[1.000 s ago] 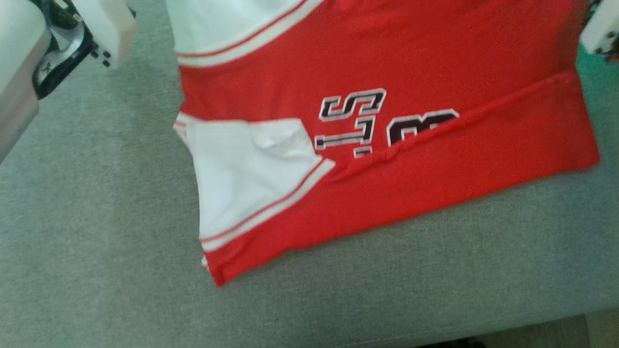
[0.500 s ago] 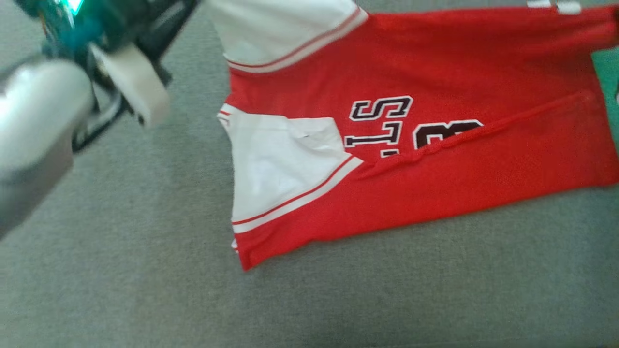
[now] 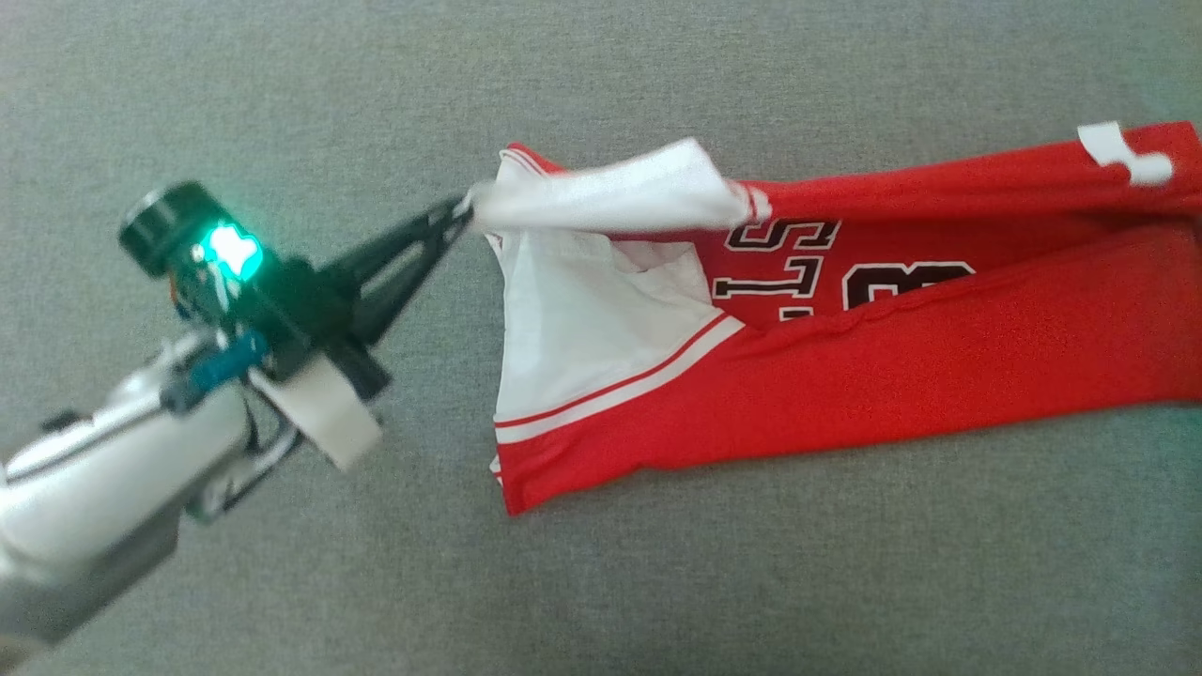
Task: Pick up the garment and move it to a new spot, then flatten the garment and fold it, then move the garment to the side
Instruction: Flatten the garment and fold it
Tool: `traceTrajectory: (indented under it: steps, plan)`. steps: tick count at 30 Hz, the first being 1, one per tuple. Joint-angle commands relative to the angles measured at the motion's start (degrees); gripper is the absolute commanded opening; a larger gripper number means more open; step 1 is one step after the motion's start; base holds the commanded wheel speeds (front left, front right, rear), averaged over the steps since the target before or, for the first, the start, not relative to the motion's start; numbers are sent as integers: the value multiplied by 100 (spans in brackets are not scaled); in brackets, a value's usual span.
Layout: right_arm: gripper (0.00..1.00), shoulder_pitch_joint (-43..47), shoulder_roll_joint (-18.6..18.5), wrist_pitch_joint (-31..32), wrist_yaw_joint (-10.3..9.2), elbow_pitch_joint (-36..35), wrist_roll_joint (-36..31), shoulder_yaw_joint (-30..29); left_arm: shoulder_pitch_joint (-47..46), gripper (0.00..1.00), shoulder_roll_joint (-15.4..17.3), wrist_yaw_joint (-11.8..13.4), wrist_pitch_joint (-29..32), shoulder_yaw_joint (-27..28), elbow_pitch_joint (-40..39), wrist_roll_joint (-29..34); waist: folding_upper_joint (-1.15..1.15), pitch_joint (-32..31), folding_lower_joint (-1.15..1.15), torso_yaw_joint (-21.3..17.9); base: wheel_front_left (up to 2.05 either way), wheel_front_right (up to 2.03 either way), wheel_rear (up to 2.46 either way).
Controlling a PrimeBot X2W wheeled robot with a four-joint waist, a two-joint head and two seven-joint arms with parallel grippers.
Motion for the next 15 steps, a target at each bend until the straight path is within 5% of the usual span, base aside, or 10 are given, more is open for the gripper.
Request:
traceTrajectory:
  steps: [1, 7, 14, 15]
  plan:
    - [0, 270, -305, -87, -4, -161, -12, -116, -17, 0, 308, 104, 39, 265, -189, 59, 0, -3, 1, -2, 0, 0, 0]
    - [0, 1099, -209, -72, -4, -623, -269, -790, 746, 0, 471, 489, 187, 264, -805, 219, 0, -36, 1, -10, 0, 0, 0]
    - [0, 1889, 24, 137, -4, -1108, -731, -1596, 1396, 0, 196, 671, 174, 264, -870, 332, 0, -28, 1, 38, 0, 0, 0]
    - [24, 1962, 100, 165, -4, -1166, -846, -1703, 1466, 0, 106, 700, 166, 264, -813, 328, 0, -25, 1, 43, 0, 0, 0]
